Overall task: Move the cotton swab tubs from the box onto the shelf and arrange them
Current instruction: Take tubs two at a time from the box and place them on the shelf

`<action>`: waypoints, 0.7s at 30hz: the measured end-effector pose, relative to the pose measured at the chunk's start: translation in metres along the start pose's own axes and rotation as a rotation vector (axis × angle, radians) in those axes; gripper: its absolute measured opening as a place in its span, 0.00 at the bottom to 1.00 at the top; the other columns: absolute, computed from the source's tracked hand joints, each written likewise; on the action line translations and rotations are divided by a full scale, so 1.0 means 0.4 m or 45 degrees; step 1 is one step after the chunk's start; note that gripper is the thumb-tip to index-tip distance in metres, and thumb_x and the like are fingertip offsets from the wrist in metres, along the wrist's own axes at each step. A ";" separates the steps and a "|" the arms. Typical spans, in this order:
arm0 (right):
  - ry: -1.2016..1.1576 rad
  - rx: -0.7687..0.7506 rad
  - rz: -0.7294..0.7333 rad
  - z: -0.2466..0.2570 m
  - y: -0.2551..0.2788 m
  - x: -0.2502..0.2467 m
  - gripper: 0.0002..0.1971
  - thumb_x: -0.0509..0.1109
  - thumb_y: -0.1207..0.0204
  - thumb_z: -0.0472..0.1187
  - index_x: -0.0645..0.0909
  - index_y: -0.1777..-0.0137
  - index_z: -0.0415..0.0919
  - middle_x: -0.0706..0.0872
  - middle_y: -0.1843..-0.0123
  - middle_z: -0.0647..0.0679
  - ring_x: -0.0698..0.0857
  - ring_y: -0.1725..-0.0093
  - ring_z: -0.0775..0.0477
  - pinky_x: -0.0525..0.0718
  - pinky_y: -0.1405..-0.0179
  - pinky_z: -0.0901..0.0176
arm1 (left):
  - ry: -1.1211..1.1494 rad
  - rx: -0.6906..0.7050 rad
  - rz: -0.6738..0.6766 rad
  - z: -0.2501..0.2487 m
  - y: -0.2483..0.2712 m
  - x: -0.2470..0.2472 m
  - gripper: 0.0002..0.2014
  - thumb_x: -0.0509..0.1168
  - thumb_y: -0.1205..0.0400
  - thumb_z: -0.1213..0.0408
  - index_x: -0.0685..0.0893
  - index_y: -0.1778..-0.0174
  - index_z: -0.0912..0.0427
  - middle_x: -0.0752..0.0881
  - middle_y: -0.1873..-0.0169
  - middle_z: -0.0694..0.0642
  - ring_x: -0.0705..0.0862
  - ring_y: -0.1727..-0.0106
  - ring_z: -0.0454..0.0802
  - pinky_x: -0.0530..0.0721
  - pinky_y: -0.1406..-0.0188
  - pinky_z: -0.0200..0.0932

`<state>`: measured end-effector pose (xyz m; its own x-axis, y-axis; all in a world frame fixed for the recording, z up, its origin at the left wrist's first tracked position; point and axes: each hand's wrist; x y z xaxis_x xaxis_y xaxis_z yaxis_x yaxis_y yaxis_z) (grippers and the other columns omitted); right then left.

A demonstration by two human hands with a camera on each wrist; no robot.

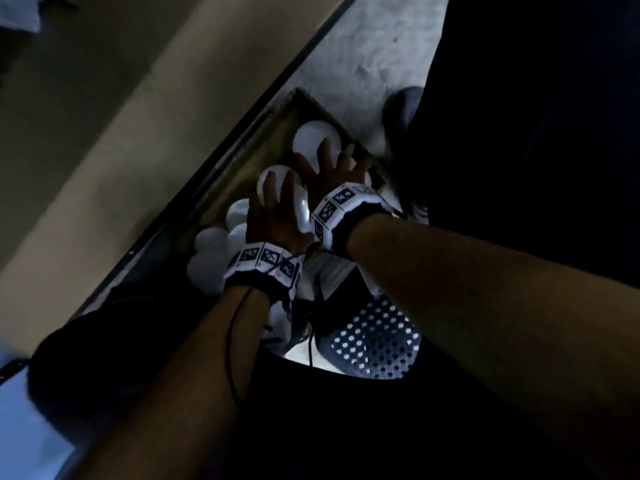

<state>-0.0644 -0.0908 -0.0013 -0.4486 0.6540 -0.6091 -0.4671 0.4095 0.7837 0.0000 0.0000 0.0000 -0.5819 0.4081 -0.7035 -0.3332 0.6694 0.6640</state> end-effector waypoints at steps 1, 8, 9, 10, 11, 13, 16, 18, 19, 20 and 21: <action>0.032 0.024 0.000 0.003 -0.003 0.017 0.38 0.49 0.16 0.66 0.38 0.12 0.58 0.37 0.12 0.36 0.44 0.17 0.18 0.51 0.23 0.21 | 0.008 -0.062 0.081 0.009 -0.003 0.016 0.42 0.65 0.21 0.52 0.53 0.14 0.57 0.51 0.15 0.65 0.54 0.16 0.71 0.60 0.20 0.66; -0.056 0.005 -0.022 -0.018 -0.063 0.039 0.34 0.49 0.17 0.62 0.50 0.14 0.51 0.48 0.14 0.35 0.53 0.20 0.17 0.66 0.32 0.19 | 0.030 -0.152 0.014 0.046 -0.067 0.086 0.43 0.70 0.23 0.50 0.54 0.15 0.48 0.55 0.19 0.60 0.62 0.22 0.68 0.74 0.31 0.62; -0.076 0.039 -0.023 -0.011 -0.064 0.038 0.35 0.47 0.20 0.64 0.51 0.15 0.52 0.49 0.15 0.35 0.54 0.20 0.18 0.67 0.33 0.17 | 0.067 -0.152 -0.020 0.050 -0.078 0.088 0.38 0.68 0.23 0.49 0.60 0.18 0.48 0.59 0.21 0.59 0.66 0.24 0.67 0.75 0.32 0.61; -0.051 0.056 -0.037 -0.003 -0.063 0.034 0.37 0.43 0.23 0.67 0.50 0.16 0.54 0.48 0.16 0.36 0.53 0.21 0.18 0.67 0.36 0.15 | 0.105 -0.150 -0.073 0.052 -0.085 0.085 0.33 0.67 0.22 0.49 0.65 0.22 0.49 0.63 0.23 0.59 0.69 0.26 0.65 0.76 0.33 0.59; -0.031 0.075 -0.023 0.003 -0.059 0.028 0.38 0.41 0.24 0.68 0.47 0.15 0.55 0.46 0.16 0.35 0.52 0.21 0.17 0.68 0.40 0.14 | 0.124 -0.133 -0.090 0.054 -0.086 0.084 0.30 0.67 0.22 0.48 0.68 0.25 0.50 0.65 0.25 0.59 0.72 0.29 0.65 0.77 0.36 0.58; 0.054 0.056 0.049 0.013 -0.046 0.014 0.35 0.46 0.15 0.62 0.40 0.12 0.52 0.39 0.14 0.33 0.52 0.20 0.15 0.74 0.46 0.18 | 0.089 -0.108 -0.161 0.060 -0.084 0.098 0.28 0.67 0.22 0.47 0.69 0.27 0.50 0.66 0.26 0.58 0.75 0.33 0.66 0.76 0.45 0.54; 0.127 -0.026 0.067 -0.010 -0.034 0.018 0.38 0.53 0.12 0.56 0.35 0.12 0.48 0.40 0.13 0.29 0.57 0.20 0.16 0.76 0.50 0.26 | 0.065 -0.200 -0.192 0.067 -0.070 0.119 0.41 0.74 0.27 0.48 0.63 0.20 0.51 0.64 0.23 0.60 0.73 0.31 0.71 0.77 0.40 0.58; 0.091 -0.064 -0.060 -0.025 -0.052 0.037 0.38 0.51 0.18 0.61 0.38 0.13 0.52 0.42 0.13 0.33 0.59 0.20 0.18 0.75 0.37 0.24 | 0.103 -0.158 -0.178 0.074 -0.056 0.125 0.53 0.79 0.33 0.49 0.56 0.16 0.53 0.60 0.20 0.60 0.71 0.27 0.69 0.76 0.34 0.61; 0.085 -0.070 -0.105 -0.028 -0.050 0.042 0.38 0.49 0.20 0.63 0.39 0.14 0.54 0.42 0.13 0.35 0.59 0.21 0.19 0.71 0.32 0.23 | 0.079 -0.120 -0.175 0.078 -0.052 0.129 0.57 0.80 0.35 0.49 0.53 0.15 0.53 0.58 0.19 0.59 0.70 0.26 0.69 0.76 0.33 0.62; 0.086 -0.062 -0.137 -0.033 -0.044 0.044 0.38 0.48 0.22 0.64 0.40 0.15 0.55 0.42 0.13 0.36 0.58 0.21 0.19 0.69 0.30 0.24 | 0.059 -0.094 -0.189 0.082 -0.045 0.130 0.59 0.81 0.36 0.49 0.50 0.14 0.52 0.57 0.18 0.59 0.68 0.25 0.69 0.75 0.33 0.62; 0.086 -0.062 -0.142 -0.037 -0.041 0.043 0.37 0.50 0.21 0.63 0.40 0.15 0.56 0.43 0.13 0.36 0.59 0.20 0.20 0.68 0.28 0.25 | 0.047 -0.090 -0.208 0.087 -0.041 0.130 0.60 0.81 0.36 0.50 0.48 0.14 0.51 0.56 0.18 0.59 0.67 0.24 0.69 0.75 0.32 0.63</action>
<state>-0.0759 -0.0957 -0.0265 -0.4414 0.5609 -0.7004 -0.5526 0.4450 0.7047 0.0012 0.0317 -0.0563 -0.5423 0.2737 -0.7943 -0.4757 0.6793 0.5589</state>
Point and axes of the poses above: each hand's wrist, its own y-axis away from the middle knuckle, its own x-axis out of the palm, z = x × y
